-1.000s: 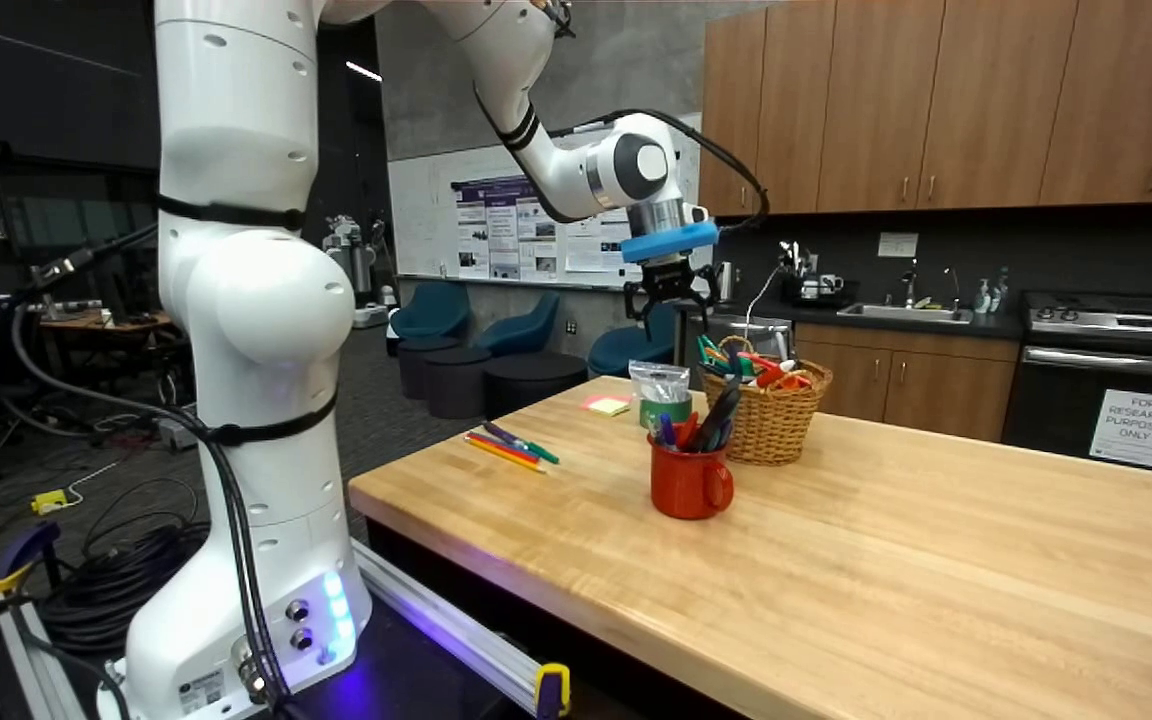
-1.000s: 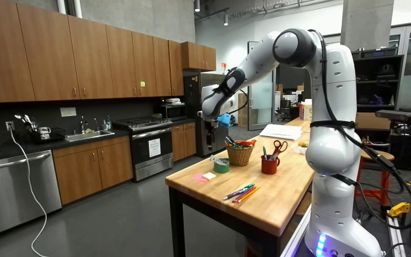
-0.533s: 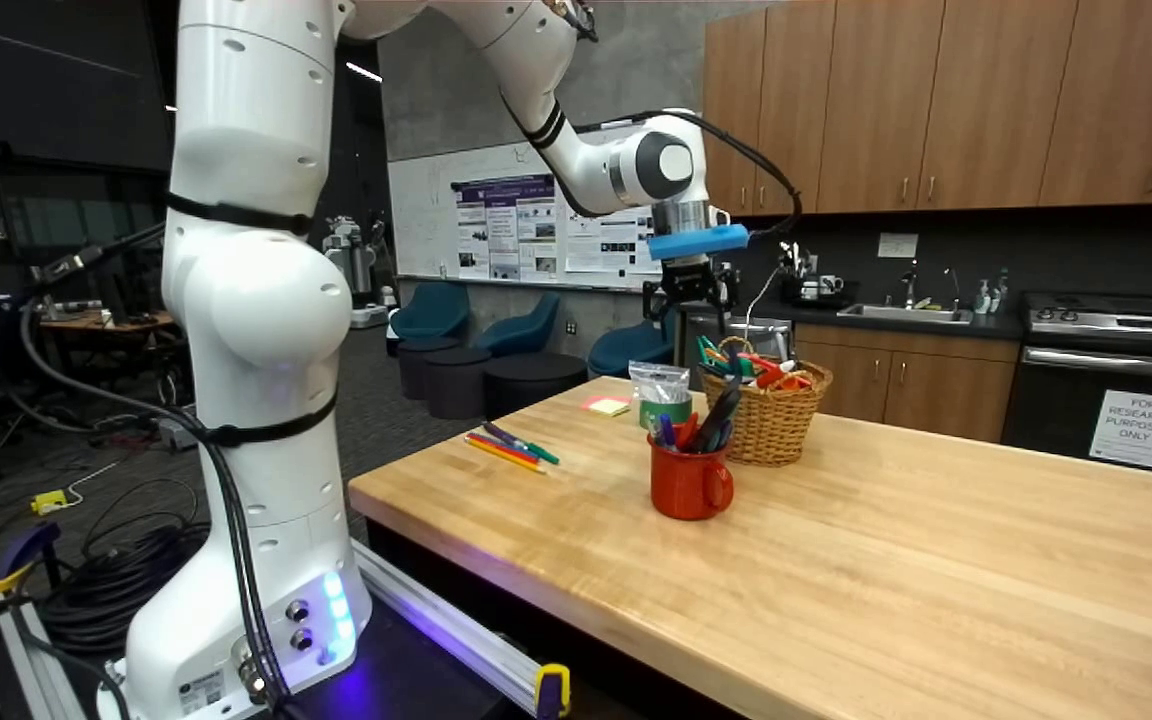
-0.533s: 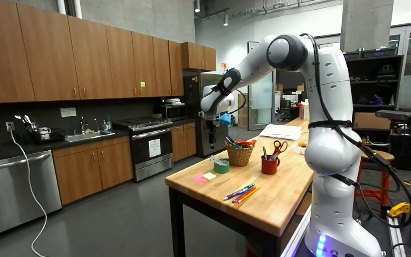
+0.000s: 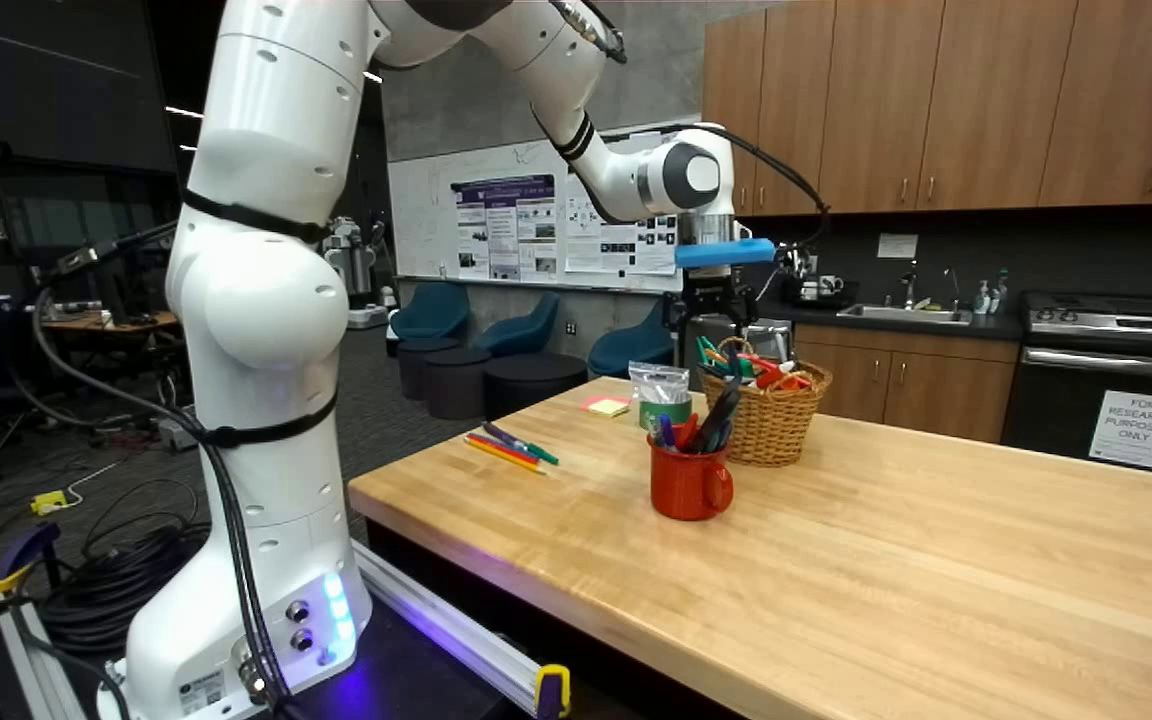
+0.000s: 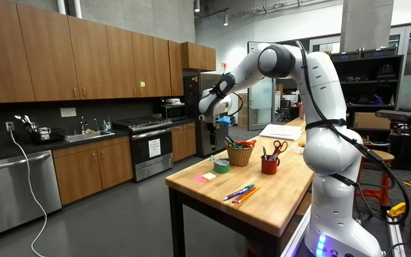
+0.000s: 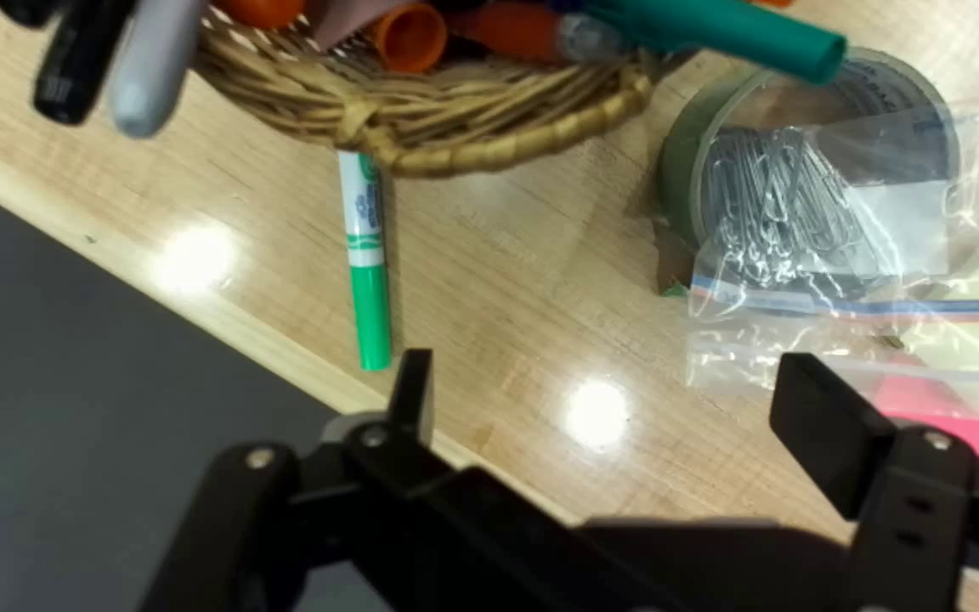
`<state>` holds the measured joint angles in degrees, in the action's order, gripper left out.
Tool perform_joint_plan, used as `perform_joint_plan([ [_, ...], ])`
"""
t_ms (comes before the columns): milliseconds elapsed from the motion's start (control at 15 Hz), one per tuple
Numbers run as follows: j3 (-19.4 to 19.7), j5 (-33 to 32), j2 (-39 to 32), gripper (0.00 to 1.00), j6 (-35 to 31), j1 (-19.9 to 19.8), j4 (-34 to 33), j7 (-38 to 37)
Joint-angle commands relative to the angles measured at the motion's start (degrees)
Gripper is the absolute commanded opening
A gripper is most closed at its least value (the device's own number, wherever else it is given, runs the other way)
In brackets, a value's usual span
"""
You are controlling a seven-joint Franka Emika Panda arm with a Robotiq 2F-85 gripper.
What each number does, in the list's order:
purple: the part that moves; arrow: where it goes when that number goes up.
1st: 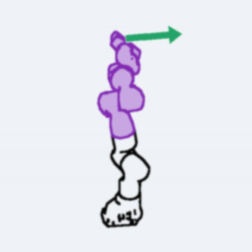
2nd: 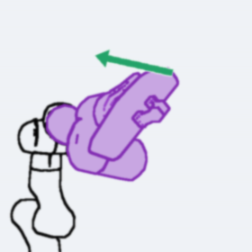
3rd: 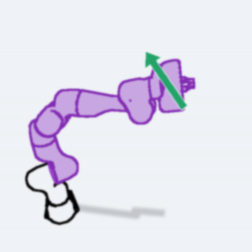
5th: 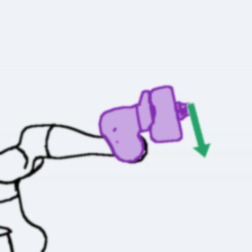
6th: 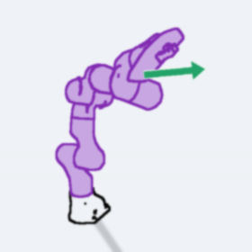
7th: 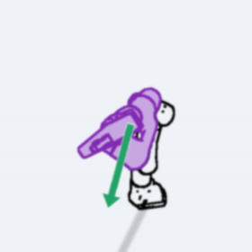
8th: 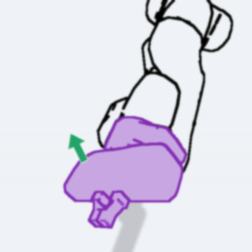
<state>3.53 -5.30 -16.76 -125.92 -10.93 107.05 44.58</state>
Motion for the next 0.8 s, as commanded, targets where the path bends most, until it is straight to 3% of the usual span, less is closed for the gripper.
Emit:
perform_joint_plan([
  [0, 0.1, -0.1, -3.7, 1.0, 4.2, -0.5, -5.6, 1.5],
  [733, 0.0, -2.6, -11.0, 1.0, 7.2, -1.1, -13.7, 2.0],
])
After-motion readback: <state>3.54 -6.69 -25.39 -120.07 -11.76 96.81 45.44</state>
